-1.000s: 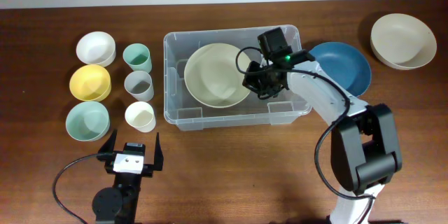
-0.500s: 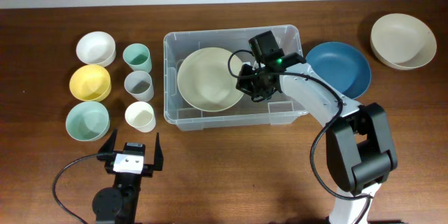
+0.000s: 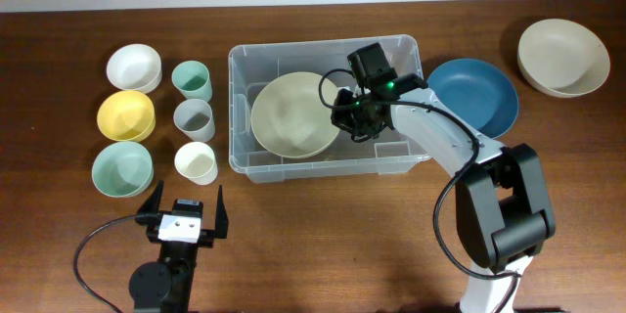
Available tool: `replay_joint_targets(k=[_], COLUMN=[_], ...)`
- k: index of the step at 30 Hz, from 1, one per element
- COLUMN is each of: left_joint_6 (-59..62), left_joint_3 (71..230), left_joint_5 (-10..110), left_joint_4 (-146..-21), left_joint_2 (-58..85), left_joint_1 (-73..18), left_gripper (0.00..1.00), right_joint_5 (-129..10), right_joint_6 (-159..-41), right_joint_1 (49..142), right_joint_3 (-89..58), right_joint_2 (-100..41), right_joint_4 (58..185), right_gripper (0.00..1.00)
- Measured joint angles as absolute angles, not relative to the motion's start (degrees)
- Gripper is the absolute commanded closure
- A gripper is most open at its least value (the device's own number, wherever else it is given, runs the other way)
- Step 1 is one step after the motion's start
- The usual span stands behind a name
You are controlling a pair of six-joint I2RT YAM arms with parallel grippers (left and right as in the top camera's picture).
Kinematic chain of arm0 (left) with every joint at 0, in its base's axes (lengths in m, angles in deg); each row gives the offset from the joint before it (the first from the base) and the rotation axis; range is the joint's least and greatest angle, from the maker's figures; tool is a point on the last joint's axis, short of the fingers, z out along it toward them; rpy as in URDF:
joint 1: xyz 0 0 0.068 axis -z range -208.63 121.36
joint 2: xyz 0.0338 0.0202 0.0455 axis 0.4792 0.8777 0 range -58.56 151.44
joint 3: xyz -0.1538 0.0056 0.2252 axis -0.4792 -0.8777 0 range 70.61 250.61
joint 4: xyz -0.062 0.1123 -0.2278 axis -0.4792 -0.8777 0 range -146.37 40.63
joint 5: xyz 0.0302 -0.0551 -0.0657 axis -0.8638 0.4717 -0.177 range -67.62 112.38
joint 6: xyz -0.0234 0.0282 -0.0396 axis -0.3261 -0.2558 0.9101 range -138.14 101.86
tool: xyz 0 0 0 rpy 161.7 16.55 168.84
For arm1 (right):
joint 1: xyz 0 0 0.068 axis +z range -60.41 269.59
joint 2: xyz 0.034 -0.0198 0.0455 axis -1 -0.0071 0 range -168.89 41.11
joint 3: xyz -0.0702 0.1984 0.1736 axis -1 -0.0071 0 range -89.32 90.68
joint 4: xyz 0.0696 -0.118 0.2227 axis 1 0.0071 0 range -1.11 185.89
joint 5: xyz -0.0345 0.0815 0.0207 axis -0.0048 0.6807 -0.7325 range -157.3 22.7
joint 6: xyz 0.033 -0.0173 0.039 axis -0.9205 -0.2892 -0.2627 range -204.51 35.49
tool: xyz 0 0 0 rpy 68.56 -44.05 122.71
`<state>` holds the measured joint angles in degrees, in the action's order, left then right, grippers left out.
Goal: Pack container
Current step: 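Lower the cream bowl into the container and release it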
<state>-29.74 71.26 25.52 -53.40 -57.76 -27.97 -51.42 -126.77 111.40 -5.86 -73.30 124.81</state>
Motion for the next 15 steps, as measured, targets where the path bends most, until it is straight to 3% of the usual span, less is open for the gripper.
replay_joint_targets(k=[6, 7, 12, 15], left_joint_6=[-29.7, -29.7, -29.7, -29.7], left_joint_3=[71.3, 71.3, 71.3, 71.3], left_joint_5=[25.5, 25.5, 25.5, 25.5], left_joint_4=[-53.4, -53.4, -53.4, -53.4], left_joint_2=[-57.8, -57.8, -57.8, -57.8], left_joint_1=[-28.0, -28.0, -28.0, -28.0], left_gripper=[0.0, 0.0, 0.0, 0.0], right_joint_5=[-51.2, -51.2, -50.5, -49.8], right_joint_6=[-126.8, -126.7, -127.2, -127.0], right_joint_1=[111.4, 111.4, 111.4, 111.4], right_joint_3=[-5.9, -5.9, -5.9, -5.9], right_joint_2=[-73.3, -73.3, -73.3, -73.3], right_joint_4=[124.8, 124.8, 124.8, 124.8], right_gripper=[0.86, 0.82, 0.33, 0.19])
